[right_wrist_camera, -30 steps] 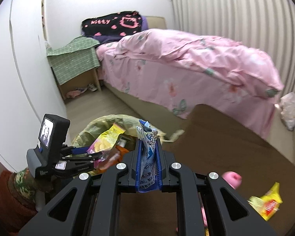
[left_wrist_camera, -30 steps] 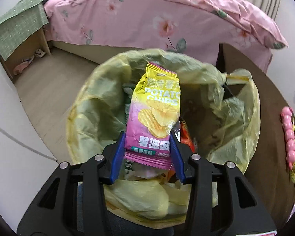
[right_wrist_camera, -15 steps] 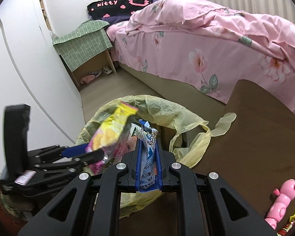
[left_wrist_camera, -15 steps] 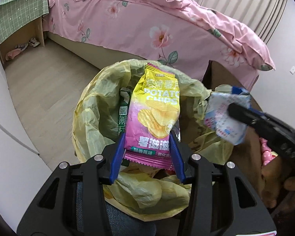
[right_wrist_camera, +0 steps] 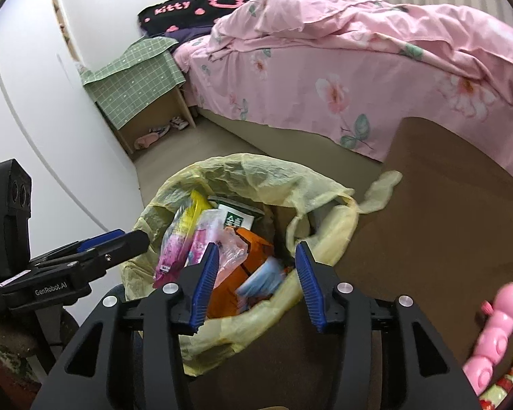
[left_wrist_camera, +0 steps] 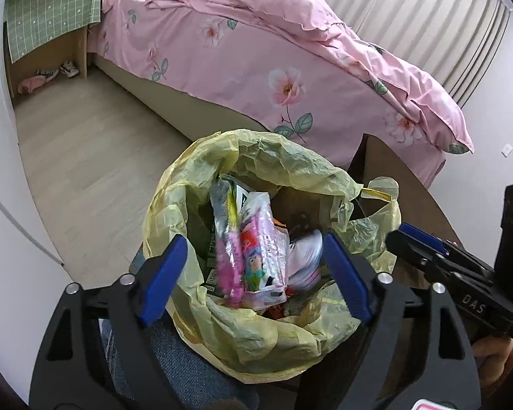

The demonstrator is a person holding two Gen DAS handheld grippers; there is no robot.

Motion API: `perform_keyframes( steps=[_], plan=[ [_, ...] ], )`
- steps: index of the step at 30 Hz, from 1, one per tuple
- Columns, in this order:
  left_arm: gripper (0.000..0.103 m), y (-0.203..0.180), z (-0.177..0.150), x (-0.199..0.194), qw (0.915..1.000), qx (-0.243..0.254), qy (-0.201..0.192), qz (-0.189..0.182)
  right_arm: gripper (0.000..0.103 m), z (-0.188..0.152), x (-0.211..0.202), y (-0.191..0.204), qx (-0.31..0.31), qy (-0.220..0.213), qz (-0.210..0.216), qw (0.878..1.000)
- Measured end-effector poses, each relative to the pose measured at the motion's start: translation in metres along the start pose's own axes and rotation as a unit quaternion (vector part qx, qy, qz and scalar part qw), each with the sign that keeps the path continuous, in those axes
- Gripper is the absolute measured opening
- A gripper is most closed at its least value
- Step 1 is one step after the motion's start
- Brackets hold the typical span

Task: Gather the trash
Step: 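Open both grippers to drop the chips bag and blue packet into the yellow bag, then move both grippers back toward the remaining trash on the table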

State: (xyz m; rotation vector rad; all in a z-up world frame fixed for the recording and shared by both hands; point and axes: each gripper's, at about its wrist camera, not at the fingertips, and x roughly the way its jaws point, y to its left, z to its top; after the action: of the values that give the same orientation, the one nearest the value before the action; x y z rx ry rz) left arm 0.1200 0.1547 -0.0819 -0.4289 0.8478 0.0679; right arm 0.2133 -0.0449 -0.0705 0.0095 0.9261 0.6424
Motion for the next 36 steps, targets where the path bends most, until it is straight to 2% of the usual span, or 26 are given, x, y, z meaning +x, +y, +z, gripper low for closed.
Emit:
perform_keyframes(
  steps=[4, 9, 12, 15, 18, 22, 24, 26, 28, 30, 32, 34, 36],
  plan=[
    [0.084, -0.022, -0.001, -0.013, 0.9993, 0.033, -0.018, 0.005, 0.044, -0.008, -0.031, -0.009, 0.003, -0.015, -0.019, 1.000],
    [0.084, -0.063, -0.007, -0.027, 0.9959, 0.083, -0.032, -0.015, 0.044, -0.028, -0.091, -0.025, 0.006, -0.052, -0.067, 0.996],
    [0.084, -0.092, -0.015, -0.035, 0.9916, 0.119, -0.038, -0.032, 0.044, -0.046, -0.134, -0.035, 0.004, -0.083, -0.104, 0.991],
    [0.084, -0.123, -0.027, -0.041, 0.9846, 0.156, -0.043, -0.067, 0.044, -0.072, -0.177, -0.044, -0.003, -0.116, -0.154, 0.981],
    [0.084, -0.156, -0.043, -0.048, 0.9724, 0.199, -0.050, -0.111, 0.050, -0.103, -0.219, -0.060, 0.004, -0.149, -0.188, 0.971],
    [0.084, -0.207, -0.065, -0.045, 0.9484, 0.259, -0.032, -0.180, 0.058, -0.145, -0.260, -0.083, 0.039, -0.165, -0.197, 0.966],
    [0.086, -0.230, -0.075, -0.039, 0.9361, 0.283, -0.014, -0.208, 0.060, -0.171, -0.276, -0.096, 0.063, -0.158, -0.207, 0.963],
    [0.088, -0.256, -0.087, -0.027, 0.9225, 0.302, 0.021, -0.240, 0.060, -0.193, -0.286, -0.103, 0.078, -0.155, -0.222, 0.959],
    [0.094, -0.277, -0.096, -0.018, 0.9095, 0.314, 0.052, -0.267, 0.060, -0.216, -0.293, -0.108, 0.092, -0.151, -0.233, 0.956],
    [0.094, -0.299, -0.108, -0.009, 0.9017, 0.330, 0.074, -0.269, 0.060, -0.242, -0.300, -0.115, 0.116, -0.146, -0.234, 0.954],
    [0.094, -0.313, -0.117, -0.002, 0.8992, 0.344, 0.085, -0.257, 0.061, -0.263, -0.302, -0.119, 0.140, -0.142, -0.228, 0.953],
    [0.094, -0.323, -0.128, 0.000, 0.8965, 0.356, 0.087, -0.249, 0.061, -0.280, -0.301, -0.121, 0.151, -0.129, -0.229, 0.953],
    [0.094, -0.331, -0.139, -0.002, 0.8885, 0.373, 0.084, -0.254, 0.061, -0.293, -0.299, -0.119, 0.149, -0.117, -0.240, 0.952]
  ],
)
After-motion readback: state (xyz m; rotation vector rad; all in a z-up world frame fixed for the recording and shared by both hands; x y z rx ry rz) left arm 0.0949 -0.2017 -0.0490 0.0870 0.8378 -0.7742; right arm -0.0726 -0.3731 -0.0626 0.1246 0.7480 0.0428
